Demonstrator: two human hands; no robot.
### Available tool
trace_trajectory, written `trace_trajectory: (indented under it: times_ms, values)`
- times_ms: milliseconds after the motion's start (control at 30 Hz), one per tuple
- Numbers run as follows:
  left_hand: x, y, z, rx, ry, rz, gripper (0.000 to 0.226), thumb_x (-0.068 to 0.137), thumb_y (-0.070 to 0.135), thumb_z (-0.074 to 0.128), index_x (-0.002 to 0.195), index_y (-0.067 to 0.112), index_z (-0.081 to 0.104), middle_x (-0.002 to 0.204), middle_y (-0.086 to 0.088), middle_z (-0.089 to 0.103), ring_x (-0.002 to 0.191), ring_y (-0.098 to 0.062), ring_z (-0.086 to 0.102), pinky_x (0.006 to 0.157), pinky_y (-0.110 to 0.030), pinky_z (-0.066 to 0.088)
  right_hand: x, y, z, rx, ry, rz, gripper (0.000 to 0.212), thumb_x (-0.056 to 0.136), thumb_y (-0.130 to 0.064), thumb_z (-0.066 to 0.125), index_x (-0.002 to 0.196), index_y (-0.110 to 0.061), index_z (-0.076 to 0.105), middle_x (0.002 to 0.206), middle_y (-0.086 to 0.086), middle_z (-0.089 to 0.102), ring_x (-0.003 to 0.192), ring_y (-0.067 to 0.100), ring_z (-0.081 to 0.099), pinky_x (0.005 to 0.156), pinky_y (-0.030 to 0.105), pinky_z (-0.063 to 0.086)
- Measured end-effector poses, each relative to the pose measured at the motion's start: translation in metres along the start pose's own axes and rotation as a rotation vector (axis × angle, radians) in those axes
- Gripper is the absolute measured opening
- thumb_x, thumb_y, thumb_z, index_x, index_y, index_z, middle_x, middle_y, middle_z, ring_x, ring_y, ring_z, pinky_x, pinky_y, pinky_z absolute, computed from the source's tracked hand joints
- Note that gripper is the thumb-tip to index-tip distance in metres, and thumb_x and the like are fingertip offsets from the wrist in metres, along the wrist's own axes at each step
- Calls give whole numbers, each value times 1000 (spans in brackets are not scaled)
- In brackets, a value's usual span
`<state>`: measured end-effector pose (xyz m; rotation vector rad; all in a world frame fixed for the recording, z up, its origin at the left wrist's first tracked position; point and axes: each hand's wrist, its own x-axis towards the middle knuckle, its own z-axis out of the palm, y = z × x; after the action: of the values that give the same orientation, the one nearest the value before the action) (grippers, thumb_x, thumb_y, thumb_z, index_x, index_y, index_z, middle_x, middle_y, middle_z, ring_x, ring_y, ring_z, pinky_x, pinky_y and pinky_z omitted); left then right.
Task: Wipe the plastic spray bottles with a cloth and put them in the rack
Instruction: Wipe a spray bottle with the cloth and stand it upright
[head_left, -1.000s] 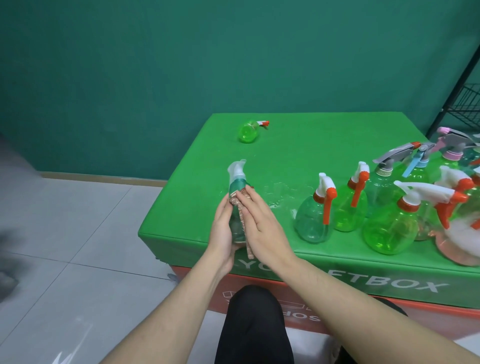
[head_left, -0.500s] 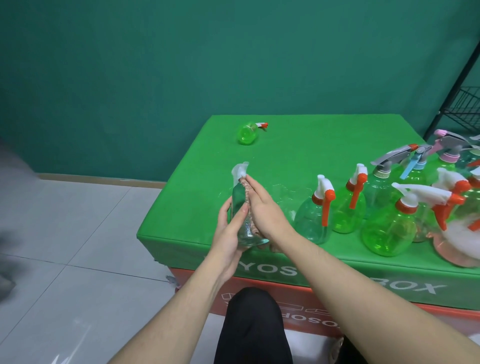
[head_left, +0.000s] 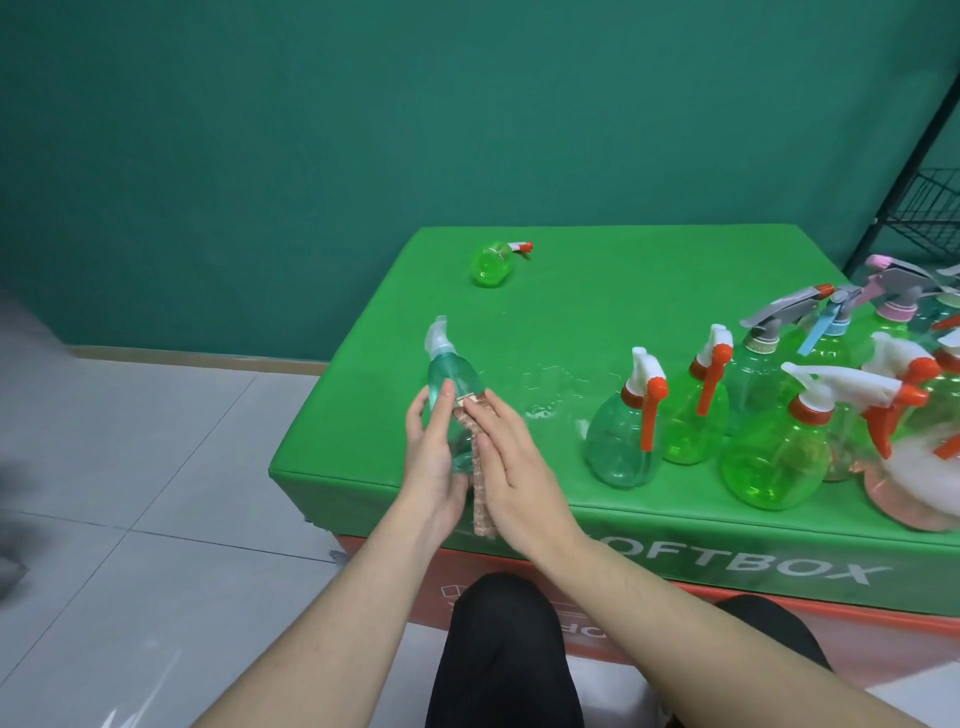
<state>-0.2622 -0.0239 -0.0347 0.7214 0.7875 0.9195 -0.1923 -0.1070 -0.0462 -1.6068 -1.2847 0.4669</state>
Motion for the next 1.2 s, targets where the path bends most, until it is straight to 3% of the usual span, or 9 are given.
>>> trace_trajectory:
  times_ms: [133,233,400,567,667,767,900,1100,1200]
  values:
    - [3,1,-6,2,-6,-38,73,81,45,80,141,15,52,129,-15,68,117,-32,68,93,-46,56,-4,3,0,-69,20,-86,44,110,-21,37,152,-31,44,163,-19,24,151,-3,17,126,29,20]
    - [-1,3,-9,109,-80,-71,57,90,48,66,136,13,61,127,-11,71,117,-27,68,92,-42,54,-4,1,-2,-168,14,-155,45,109,-22,36,154,-30,41,162,-20,20,153,-1,5,127,26,8]
    - [-10,5,-5,208,-137,-62,42,104,43,45,125,17,71,123,-6,73,121,-25,65,107,-46,47,-3,0,1,-313,-6,-165,50,108,-31,26,158,-32,31,167,-17,8,156,11,-8,125,26,-1]
    - [-16,-5,2,312,-135,27,40,107,42,38,130,26,66,123,-1,73,117,-23,67,100,-46,52,13,-11,-10,-192,15,-66,46,111,-30,30,156,-32,35,167,-17,10,155,6,3,126,27,4]
    - [-20,-7,5,314,-143,42,36,105,47,46,132,32,63,123,1,72,114,-22,69,86,-45,58,24,-17,-18,-131,9,-17,44,111,-29,34,154,-33,39,168,-16,14,152,3,16,125,28,14]
    - [-24,-4,4,269,-188,3,50,93,55,58,137,33,58,128,1,71,111,-23,71,72,-39,58,34,-21,-24,-55,-21,41,45,111,-29,32,154,-40,37,167,-18,16,150,1,20,123,28,15]
    - [-24,-1,4,171,-218,-68,58,84,46,67,137,26,59,128,-7,71,107,-24,71,76,-40,57,48,-27,-29,143,-17,189,41,111,-34,31,150,-43,42,159,-17,35,138,-1,35,119,33,27]
    - [-26,-5,5,161,-194,-76,35,98,32,60,132,23,62,120,-8,73,94,-20,73,72,-37,56,39,-25,-24,286,40,232,39,111,-31,35,146,-42,47,141,-22,47,118,-13,44,98,10,34]
    - [-26,-12,6,181,-132,-3,47,88,34,71,132,24,60,124,-5,72,105,-22,71,83,-42,55,31,-21,-23,367,37,290,39,112,-32,32,147,-43,45,122,-37,52,95,-30,51,76,-4,36]
